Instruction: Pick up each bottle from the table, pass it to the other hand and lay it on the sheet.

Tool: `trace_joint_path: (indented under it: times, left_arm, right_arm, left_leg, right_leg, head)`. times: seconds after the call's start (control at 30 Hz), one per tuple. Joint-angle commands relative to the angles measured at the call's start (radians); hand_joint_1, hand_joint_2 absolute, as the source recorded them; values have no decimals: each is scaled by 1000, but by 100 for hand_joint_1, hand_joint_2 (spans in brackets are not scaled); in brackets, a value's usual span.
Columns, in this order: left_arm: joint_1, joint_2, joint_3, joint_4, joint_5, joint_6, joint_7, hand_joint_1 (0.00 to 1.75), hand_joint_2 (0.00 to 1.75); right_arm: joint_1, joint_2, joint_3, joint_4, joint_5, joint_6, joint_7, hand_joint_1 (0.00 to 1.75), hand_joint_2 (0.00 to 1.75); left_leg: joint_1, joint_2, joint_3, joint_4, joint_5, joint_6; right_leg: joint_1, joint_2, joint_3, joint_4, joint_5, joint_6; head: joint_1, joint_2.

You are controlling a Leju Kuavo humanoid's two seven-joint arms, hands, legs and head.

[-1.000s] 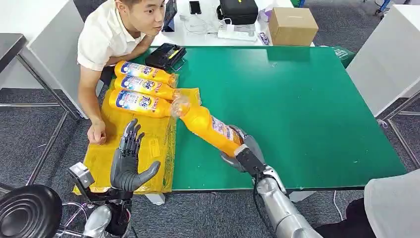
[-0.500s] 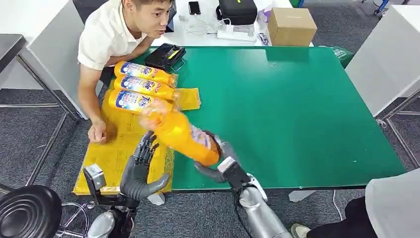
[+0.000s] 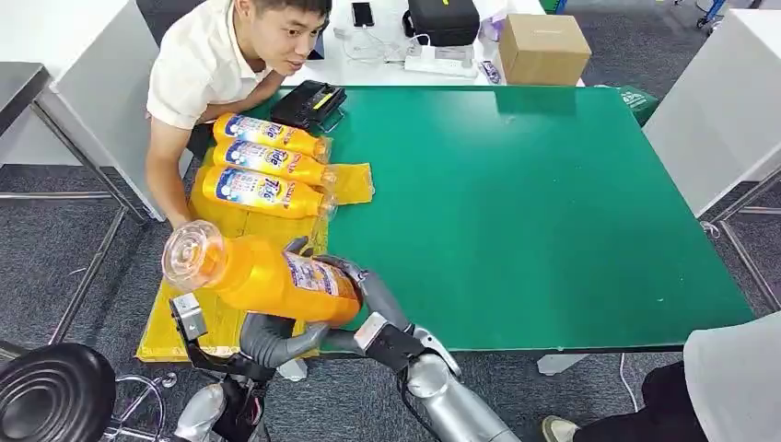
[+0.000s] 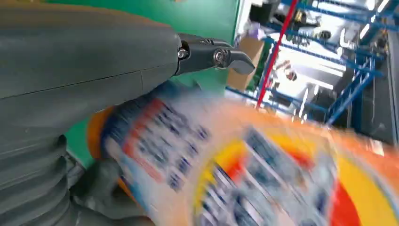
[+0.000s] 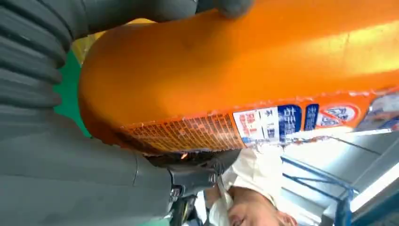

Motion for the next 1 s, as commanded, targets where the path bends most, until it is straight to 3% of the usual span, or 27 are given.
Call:
trace_joint_path:
  times: [0.03, 0.5, 1.0]
  left_arm:
    - [-59, 29, -52, 39, 18, -25, -15, 0, 175]
    - [-36, 25, -21, -24, 5, -14, -55, 0, 175]
    - [-60, 8, -20, 9, 43, 7, -1, 0, 175]
  right_arm:
    - [-64, -8, 45, 152, -19, -7, 2, 168, 175]
    - [-49, -7, -21, 208, -52, -44, 2, 175, 175]
    - [-72, 17, -27, 342, 73, -168, 2, 175, 175]
  left_leg:
    - [0, 1, 3, -1, 0, 0]
    - [0, 0, 4, -1, -1, -1]
    - [0, 0, 5, -2, -1, -1]
  right_leg:
    - [0, -1, 3, -1, 0, -1]
    - [1, -2, 4, -1, -1, -1]
    - [0, -2, 5, -1, -1, -1]
  head:
    - [0, 0]
    - [0, 0]
    - [0, 0]
